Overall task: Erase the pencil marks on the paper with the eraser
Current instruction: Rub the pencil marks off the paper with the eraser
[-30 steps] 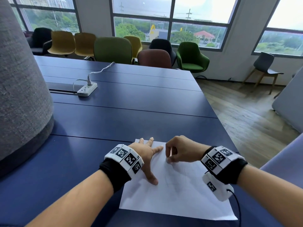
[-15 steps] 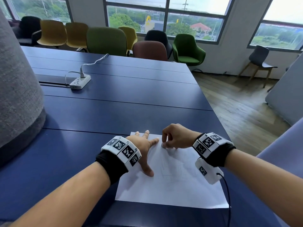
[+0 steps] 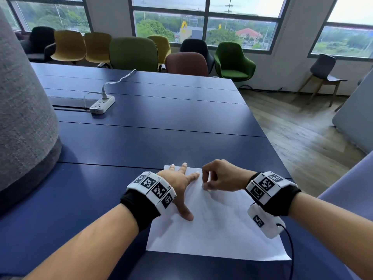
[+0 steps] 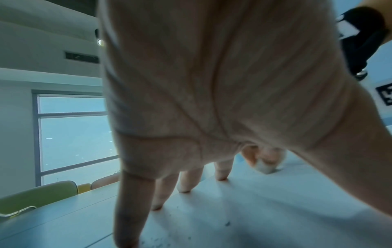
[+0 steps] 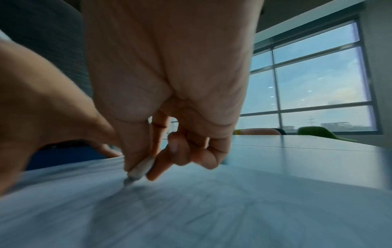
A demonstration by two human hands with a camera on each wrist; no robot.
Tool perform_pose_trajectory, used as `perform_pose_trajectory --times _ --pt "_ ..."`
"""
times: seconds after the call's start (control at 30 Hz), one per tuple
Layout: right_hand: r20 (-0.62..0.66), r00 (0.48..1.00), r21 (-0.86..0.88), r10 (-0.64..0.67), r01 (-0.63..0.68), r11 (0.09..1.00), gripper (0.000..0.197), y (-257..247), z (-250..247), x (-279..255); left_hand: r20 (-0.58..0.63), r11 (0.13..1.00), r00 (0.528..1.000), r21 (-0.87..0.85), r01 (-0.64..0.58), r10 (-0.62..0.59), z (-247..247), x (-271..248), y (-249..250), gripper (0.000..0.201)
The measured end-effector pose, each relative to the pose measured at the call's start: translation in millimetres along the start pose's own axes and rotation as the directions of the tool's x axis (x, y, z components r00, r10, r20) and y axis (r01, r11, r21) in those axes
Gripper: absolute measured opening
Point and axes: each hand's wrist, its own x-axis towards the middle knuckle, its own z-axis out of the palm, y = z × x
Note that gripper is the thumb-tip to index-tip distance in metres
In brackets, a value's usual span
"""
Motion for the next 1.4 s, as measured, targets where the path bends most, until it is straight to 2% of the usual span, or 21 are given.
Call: perform_pose_trajectory --times 0.1,0.13,0.27,0.3,0.43,0.47,0.6,0.67,0.8,0.97,1.13,1.3,1.4 --pt "0.132 0.99 -0.005 -0.049 0.05 0.999 0.007 -9.7 3.9 -5.4 0.009 1.0 1.0 -0.002 -0.002 0.002 -1.1 0.0 0.5 0.136" --pt "0.12 0.992 -0.023 -0.045 0.048 0.999 0.006 -9.1 1.6 -3.1 0.007 1.0 1.0 0.002 -0.001 0.001 -1.4 0.2 0.2 0.136" --pt "-0.055 0.998 -0.042 0.021 -0.024 0.999 0.009 2.5 -4.7 6.9 -0.006 1.0 1.0 0.017 0.009 -0.009 0.9 0.6 -0.2 0.136" --pt "-0.053 0.998 -0.032 0.015 -0.017 0.999 0.009 2.2 -3.1 5.9 -0.005 1.0 1.0 0.017 0.011 -0.011 0.5 0.5 -0.5 0.135" --pt "0.108 0.993 -0.012 -0.052 0.053 0.999 0.01 -9.4 4.8 -3.3 0.006 1.0 1.0 0.0 0.0 0.0 -1.4 -0.9 0.1 0.135" --pt "0.114 0.992 -0.019 -0.053 0.056 0.998 0.01 -10.3 3.1 -2.3 0.003 1.0 1.0 0.001 -0.002 0.002 -1.1 -1.0 0.0 0.135" --pt "-0.01 1.0 -0.016 0.008 -0.009 1.0 0.008 -2.0 -2.9 7.3 -0.021 1.0 1.0 0.013 0.006 -0.006 2.4 0.4 0.0 0.135" --pt "-0.01 1.0 -0.017 -0.008 0.008 1.0 0.009 -3.8 1.1 5.0 -0.019 1.0 1.0 0.004 0.004 -0.004 1.7 0.1 -0.2 0.134" --pt "0.144 0.986 -0.028 -0.081 0.086 0.996 0.008 -15.8 6.1 -5.3 -0.012 1.0 1.0 0.006 -0.002 0.002 -0.3 -2.4 1.2 0.133" --pt "-0.042 0.999 -0.034 0.009 -0.011 0.999 0.01 3.2 -5.8 3.6 -0.012 1.0 1.0 0.012 0.011 -0.01 1.5 1.5 0.5 0.135" --pt "0.11 0.991 0.0 -0.072 0.072 0.997 0.011 -10.2 6.3 -10.2 0.003 1.0 1.0 0.015 0.009 -0.01 0.2 1.1 0.0 0.137" --pt "-0.023 1.0 -0.028 0.004 -0.005 1.0 0.009 3.2 -6.0 2.6 0.001 1.0 1.0 0.016 0.015 -0.015 1.5 1.9 0.5 0.136" --pt "0.043 0.999 0.004 -0.026 0.026 1.0 0.01 -0.5 2.1 -4.9 0.004 1.0 1.0 0.013 0.016 -0.017 0.9 2.0 0.3 0.136"
